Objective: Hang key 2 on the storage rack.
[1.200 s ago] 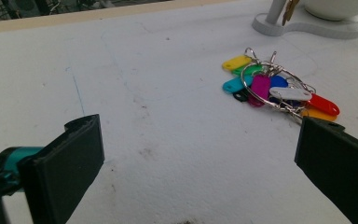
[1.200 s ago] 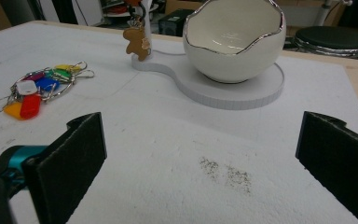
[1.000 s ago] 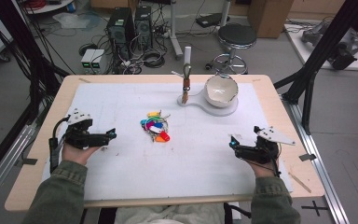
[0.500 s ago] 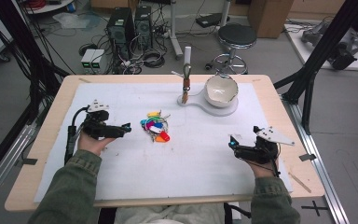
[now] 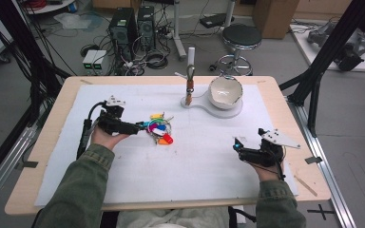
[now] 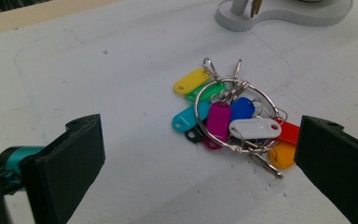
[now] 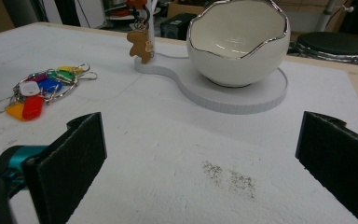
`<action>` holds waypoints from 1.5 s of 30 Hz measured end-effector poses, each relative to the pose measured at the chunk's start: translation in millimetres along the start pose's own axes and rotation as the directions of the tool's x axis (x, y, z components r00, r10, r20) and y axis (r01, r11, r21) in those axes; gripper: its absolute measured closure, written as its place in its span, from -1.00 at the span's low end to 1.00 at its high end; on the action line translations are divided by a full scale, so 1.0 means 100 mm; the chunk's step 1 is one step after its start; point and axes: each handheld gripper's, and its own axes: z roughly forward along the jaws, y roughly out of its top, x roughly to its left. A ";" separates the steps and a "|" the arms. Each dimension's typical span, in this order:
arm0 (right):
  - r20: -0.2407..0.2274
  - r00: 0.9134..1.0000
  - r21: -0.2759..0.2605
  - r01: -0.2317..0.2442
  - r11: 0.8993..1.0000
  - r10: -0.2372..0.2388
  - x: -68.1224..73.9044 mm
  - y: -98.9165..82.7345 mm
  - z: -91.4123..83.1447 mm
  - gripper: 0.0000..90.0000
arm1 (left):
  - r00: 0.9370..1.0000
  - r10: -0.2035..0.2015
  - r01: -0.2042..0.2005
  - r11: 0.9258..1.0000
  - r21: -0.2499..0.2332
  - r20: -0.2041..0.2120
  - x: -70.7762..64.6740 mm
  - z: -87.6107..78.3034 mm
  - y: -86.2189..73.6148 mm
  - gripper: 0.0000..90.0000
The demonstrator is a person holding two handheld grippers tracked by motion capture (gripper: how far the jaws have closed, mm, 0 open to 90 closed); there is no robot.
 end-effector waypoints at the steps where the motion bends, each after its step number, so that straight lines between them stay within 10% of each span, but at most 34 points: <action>1: -0.001 1.000 0.002 0.001 1.000 -0.001 0.01 0.00 0.00 -0.98 | 1.000 0.004 -0.004 1.000 0.005 0.002 0.00 0.01 0.01 -0.93; 14: -0.003 1.000 0.006 0.002 1.000 -0.002 0.01 0.00 0.00 -0.98 | 0.999 -0.026 0.027 0.999 0.038 -0.026 0.03 0.18 0.02 -0.92; 26: -0.004 1.000 0.005 0.002 1.000 -0.002 0.00 -0.01 0.01 -0.98 | 1.000 0.029 -0.029 0.995 0.097 -0.006 -0.15 0.40 0.12 -0.92; 45: -0.014 1.000 0.004 0.001 1.000 -0.001 0.00 -0.01 0.01 -0.98 | 0.978 0.175 -0.197 0.953 0.230 0.110 -0.41 0.74 0.08 -0.60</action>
